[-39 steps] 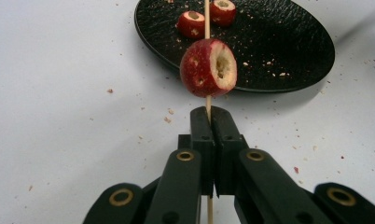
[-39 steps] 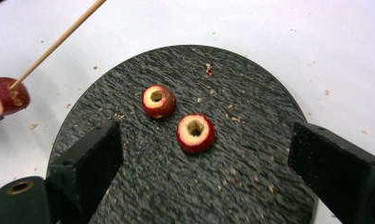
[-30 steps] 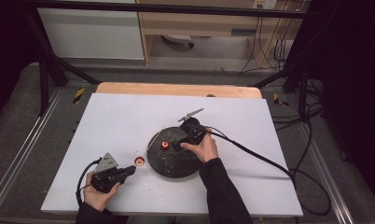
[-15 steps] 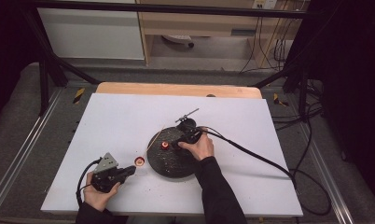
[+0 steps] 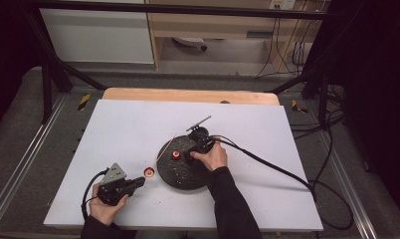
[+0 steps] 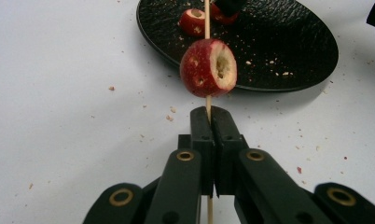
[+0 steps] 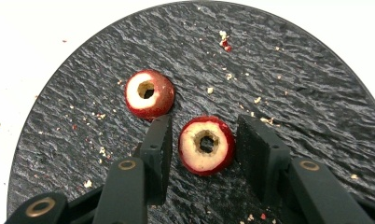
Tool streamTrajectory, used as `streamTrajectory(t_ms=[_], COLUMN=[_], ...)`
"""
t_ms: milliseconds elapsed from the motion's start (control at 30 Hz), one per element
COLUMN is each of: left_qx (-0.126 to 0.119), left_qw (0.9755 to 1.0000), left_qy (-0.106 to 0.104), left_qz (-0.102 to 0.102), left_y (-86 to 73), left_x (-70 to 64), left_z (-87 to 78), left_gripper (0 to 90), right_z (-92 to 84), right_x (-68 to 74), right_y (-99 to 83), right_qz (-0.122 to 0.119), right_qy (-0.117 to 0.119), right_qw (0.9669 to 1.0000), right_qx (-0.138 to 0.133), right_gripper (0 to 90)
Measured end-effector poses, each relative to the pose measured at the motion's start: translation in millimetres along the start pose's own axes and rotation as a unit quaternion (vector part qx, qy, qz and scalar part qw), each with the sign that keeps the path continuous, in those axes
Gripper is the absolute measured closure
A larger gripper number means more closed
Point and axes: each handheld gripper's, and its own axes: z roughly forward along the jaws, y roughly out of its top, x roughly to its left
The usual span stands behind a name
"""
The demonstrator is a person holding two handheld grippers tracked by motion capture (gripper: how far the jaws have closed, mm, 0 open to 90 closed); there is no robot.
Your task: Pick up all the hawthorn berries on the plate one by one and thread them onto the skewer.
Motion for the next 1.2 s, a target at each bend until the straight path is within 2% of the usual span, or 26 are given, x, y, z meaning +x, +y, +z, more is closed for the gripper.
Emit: streamTrajectory(t_ms=[500, 633, 1200], left_qx=[0.000, -0.001, -0.002], left_qw=[1.0000, 1.0000, 1.0000], left_qy=[0.000, 0.000, -0.001], left_qz=[0.002, 0.002, 0.004], left_y=[0.3, 0.5, 1.2], left_x=[-0.3, -0.7, -3.9], left_z=[0.0, -0.5, 0.6], left_gripper=[88.3, 88.3, 88.3], right_z=[2.3, 1.3, -28.2], right_x=[-2.1, -2.5, 4.8], right_y=[1.0, 1.2, -3.1], right_qz=[0.011, 0.010, 0.013], right_qy=[0.006, 0.000, -0.002], right_qw=[0.9998, 0.9998, 0.9999], right_qx=[0.012, 0.015, -0.004], right_gripper=[60.4, 60.9, 61.2])
